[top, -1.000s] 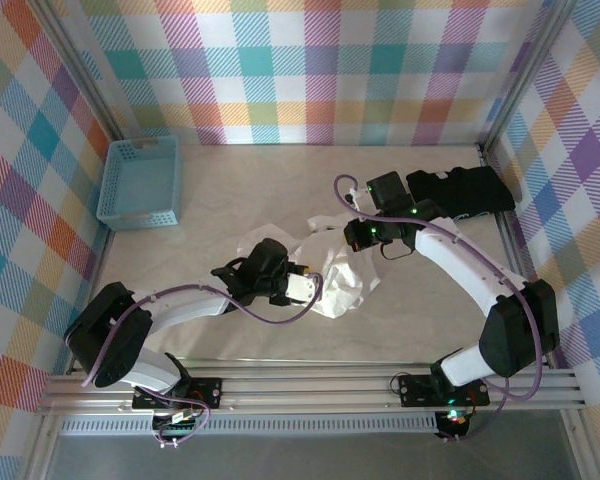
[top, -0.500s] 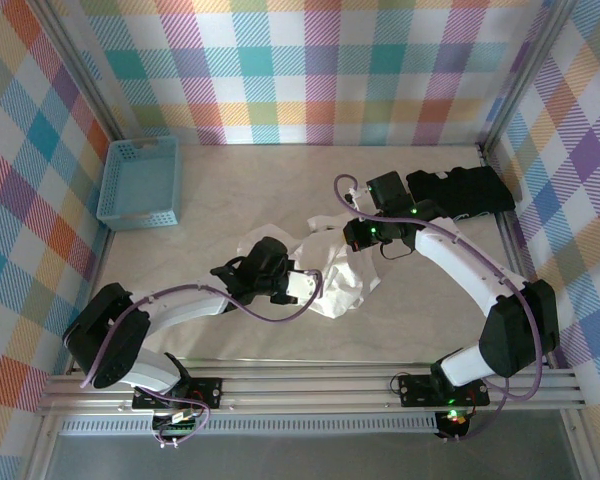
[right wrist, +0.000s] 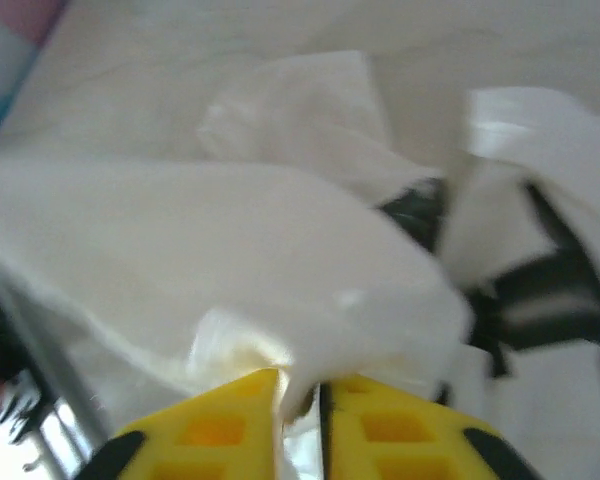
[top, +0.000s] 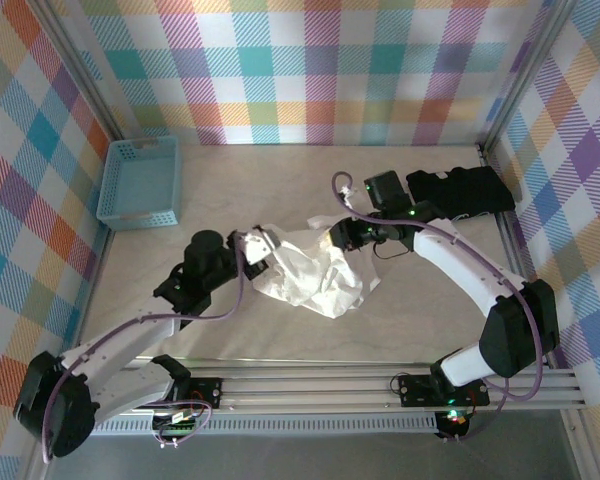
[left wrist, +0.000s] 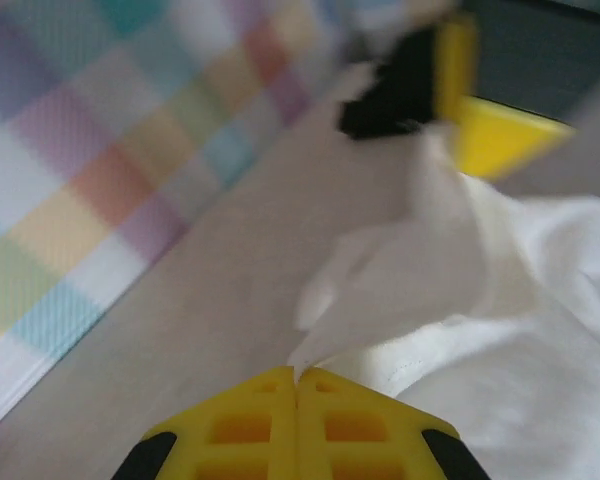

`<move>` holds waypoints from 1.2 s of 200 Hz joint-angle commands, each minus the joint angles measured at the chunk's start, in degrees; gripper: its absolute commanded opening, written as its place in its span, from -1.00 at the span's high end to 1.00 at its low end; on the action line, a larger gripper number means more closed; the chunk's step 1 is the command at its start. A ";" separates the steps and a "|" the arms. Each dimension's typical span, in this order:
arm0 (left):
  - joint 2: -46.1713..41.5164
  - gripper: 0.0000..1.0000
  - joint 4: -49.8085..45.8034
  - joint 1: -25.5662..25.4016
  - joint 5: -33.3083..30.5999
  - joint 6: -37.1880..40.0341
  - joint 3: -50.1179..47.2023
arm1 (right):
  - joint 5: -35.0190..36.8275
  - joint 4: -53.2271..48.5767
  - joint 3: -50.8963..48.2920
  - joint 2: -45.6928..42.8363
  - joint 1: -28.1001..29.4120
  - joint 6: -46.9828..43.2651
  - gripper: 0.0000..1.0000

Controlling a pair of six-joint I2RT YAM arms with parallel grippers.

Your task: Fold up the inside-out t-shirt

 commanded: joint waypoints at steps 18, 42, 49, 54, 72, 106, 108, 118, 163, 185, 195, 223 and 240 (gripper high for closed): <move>-7.73 1.00 4.73 6.38 -23.48 -27.78 -1.17 | -5.77 -0.31 -2.48 -4.61 1.81 -3.33 0.19; -9.91 1.00 -0.54 9.67 -25.59 -33.64 0.19 | 3.90 2.95 -6.15 -7.99 -0.93 0.54 0.05; -9.99 1.00 -2.15 10.19 -26.61 -35.20 0.68 | 7.58 4.06 -6.89 -7.99 -2.23 2.10 0.03; -10.06 1.00 -3.05 10.54 -27.18 -36.05 1.02 | 10.85 4.13 -6.98 -7.50 -2.88 2.97 0.02; -10.18 1.00 -5.14 11.30 -27.64 -38.20 1.65 | 20.90 2.69 -5.19 -2.82 -3.37 3.34 0.03; -10.21 1.00 -9.89 11.49 -27.77 -41.31 3.92 | 20.81 3.83 -2.37 7.33 -3.37 3.29 -0.02; -10.20 1.00 -10.20 11.49 -27.79 -41.55 4.00 | 20.81 4.12 -2.34 7.83 -3.39 3.30 -0.02; -10.02 1.00 -11.47 11.49 -27.63 -42.50 4.64 | 20.97 5.29 -1.92 10.00 -3.41 3.30 -0.04; -9.21 1.00 -14.54 11.49 -25.56 -44.09 6.14 | 20.56 8.51 1.90 15.32 -4.08 2.31 -0.05; -8.90 1.00 -15.05 11.49 -24.73 -44.36 6.49 | 20.28 8.99 3.62 17.11 -4.11 0.72 -0.07; -8.81 1.00 -15.25 11.49 -24.54 -44.38 6.57 | 20.50 8.34 5.01 18.69 -4.08 -0.11 -0.08; -8.94 1.00 -15.88 11.50 -24.53 -44.20 6.84 | 22.25 6.72 8.68 23.17 -4.08 -2.16 -0.13; -9.11 1.00 -16.01 11.49 -24.49 -44.20 6.89 | 21.46 6.17 10.60 25.44 -4.07 -2.61 -0.16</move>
